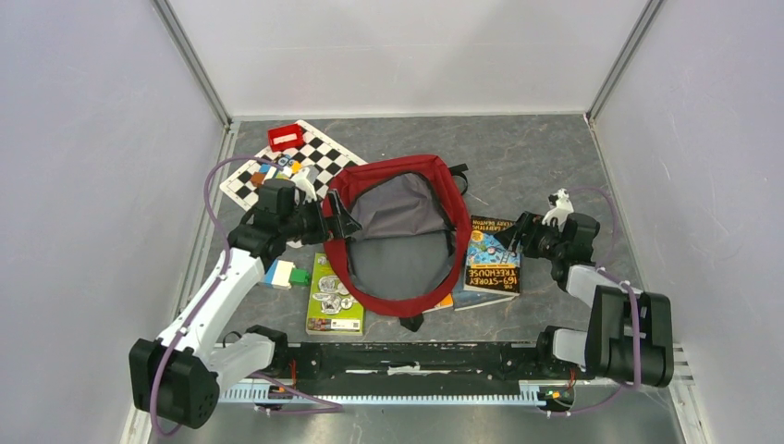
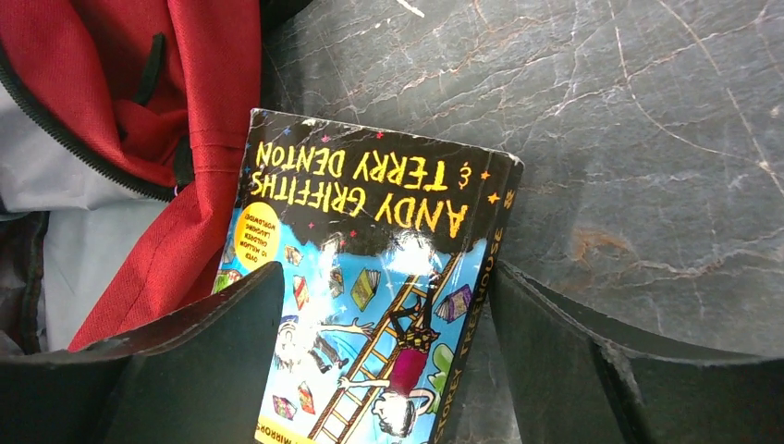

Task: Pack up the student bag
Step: Pick up the book from the center of the board.

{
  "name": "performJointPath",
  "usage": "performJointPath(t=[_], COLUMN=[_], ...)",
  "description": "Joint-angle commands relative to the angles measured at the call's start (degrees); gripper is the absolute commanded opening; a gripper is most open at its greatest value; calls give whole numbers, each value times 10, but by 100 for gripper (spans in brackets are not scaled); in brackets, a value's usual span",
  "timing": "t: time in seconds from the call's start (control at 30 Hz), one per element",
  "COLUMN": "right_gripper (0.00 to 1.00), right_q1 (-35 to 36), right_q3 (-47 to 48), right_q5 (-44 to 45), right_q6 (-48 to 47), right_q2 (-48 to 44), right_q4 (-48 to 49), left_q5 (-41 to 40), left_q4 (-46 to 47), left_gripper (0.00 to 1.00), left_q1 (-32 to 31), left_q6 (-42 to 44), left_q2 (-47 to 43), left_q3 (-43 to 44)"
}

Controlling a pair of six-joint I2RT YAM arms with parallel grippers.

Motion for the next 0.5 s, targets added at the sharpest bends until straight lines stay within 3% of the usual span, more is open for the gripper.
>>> performJointPath(t=[0.0, 0.13, 0.33, 0.47], right_gripper=[84, 76, 87, 82], right_q1=[-1, -1, -1, -1], right_q3=[1, 2, 12, 7], right_q5=[-46, -36, 0, -4], right_q6=[30, 26, -19, -18], right_q2=[42, 57, 87, 89], right_q4=[95, 98, 47, 51], left_q5=[20, 10, -1, -1], left_q4=[8, -7, -52, -63], left_gripper=[100, 100, 100, 100], left_q1=[4, 4, 4, 4], left_q6=[26, 45, 73, 73], left_q2=[-24, -47, -76, -93], left_q3=[-15, -22, -16, -17])
